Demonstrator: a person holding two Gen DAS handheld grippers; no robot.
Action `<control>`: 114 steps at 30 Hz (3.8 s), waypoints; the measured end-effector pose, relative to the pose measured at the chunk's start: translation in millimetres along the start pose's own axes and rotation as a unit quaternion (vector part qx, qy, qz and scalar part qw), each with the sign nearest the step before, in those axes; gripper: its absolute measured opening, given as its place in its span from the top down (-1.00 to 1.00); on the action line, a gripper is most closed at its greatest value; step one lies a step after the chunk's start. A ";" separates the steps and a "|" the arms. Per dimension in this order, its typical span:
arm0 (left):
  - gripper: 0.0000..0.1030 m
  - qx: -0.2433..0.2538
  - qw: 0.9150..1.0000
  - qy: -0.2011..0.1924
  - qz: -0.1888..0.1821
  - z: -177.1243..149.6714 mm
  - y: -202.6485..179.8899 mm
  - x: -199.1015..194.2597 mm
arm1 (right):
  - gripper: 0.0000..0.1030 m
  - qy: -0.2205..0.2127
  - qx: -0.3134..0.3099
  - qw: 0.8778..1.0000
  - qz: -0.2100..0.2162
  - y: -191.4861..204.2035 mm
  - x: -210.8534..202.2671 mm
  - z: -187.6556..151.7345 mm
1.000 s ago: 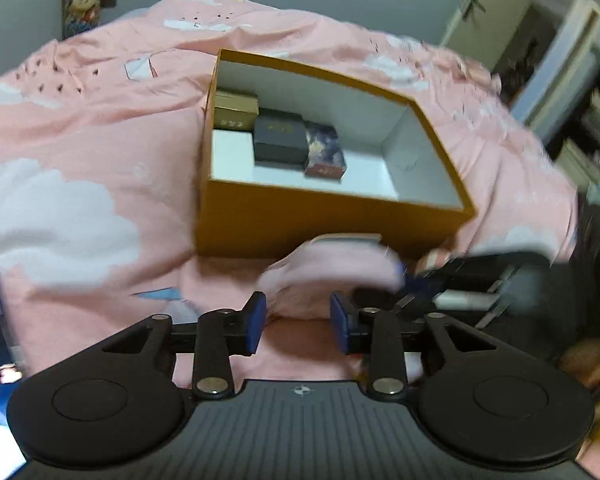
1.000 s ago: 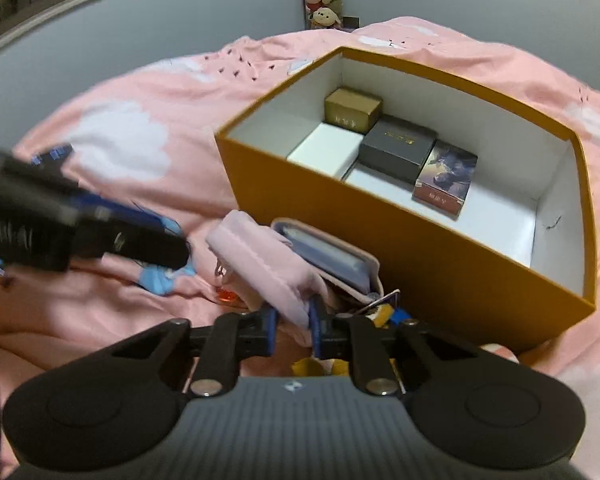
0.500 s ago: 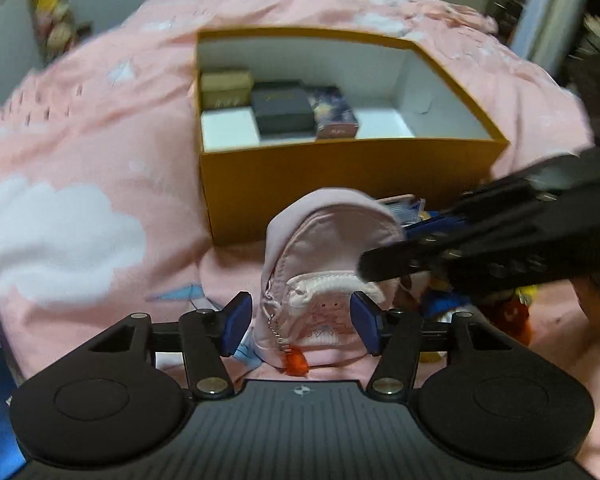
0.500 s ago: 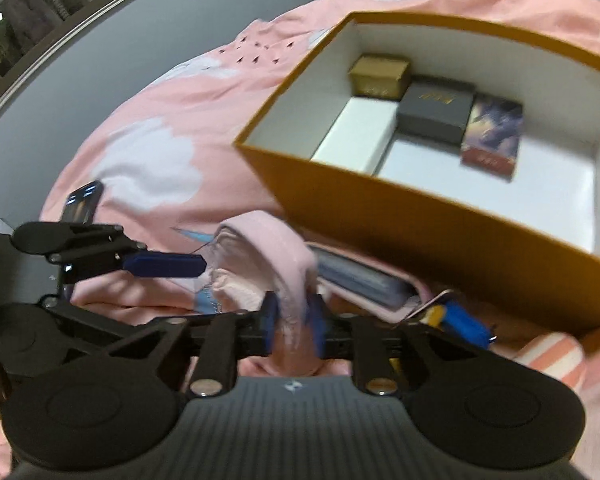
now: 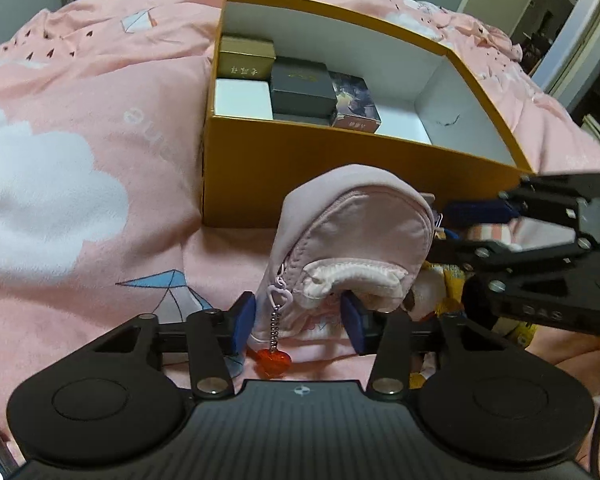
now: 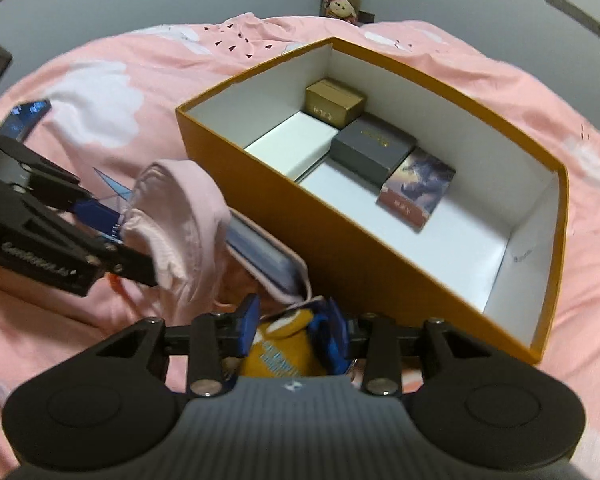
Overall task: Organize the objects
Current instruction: 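Grasp the pink mini backpack with the left tool while the right tool grasps the pink card wallet, then lift the backpack and card wallet with both tools over the orange box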
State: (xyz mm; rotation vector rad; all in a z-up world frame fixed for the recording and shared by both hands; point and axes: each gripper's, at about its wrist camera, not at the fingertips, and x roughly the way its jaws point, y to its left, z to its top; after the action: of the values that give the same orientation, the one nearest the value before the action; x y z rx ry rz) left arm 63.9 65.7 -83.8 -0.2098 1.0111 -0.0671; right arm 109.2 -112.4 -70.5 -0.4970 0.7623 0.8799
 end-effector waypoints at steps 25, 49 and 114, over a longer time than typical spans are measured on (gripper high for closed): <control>0.63 -0.027 0.999 0.007 0.038 -7.0 -8.1 -48.4 | 0.74 -0.088 -0.049 0.995 -0.016 31.0 -36.3 28.9; 0.14 -0.113 0.993 0.029 0.020 -9.2 18.3 -18.8 | 0.15 0.022 0.157 0.984 0.084 -8.9 -26.4 31.9; 0.65 -0.096 0.983 -0.154 0.004 92.8 -5.3 -38.1 | 0.57 -0.082 0.238 0.968 0.017 -92.9 -26.6 75.9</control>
State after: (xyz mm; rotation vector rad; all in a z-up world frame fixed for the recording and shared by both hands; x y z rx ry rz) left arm 122.4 79.7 -3.3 -0.3801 0.7097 0.0680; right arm 204.4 -126.5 5.9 0.0155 0.7987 0.7261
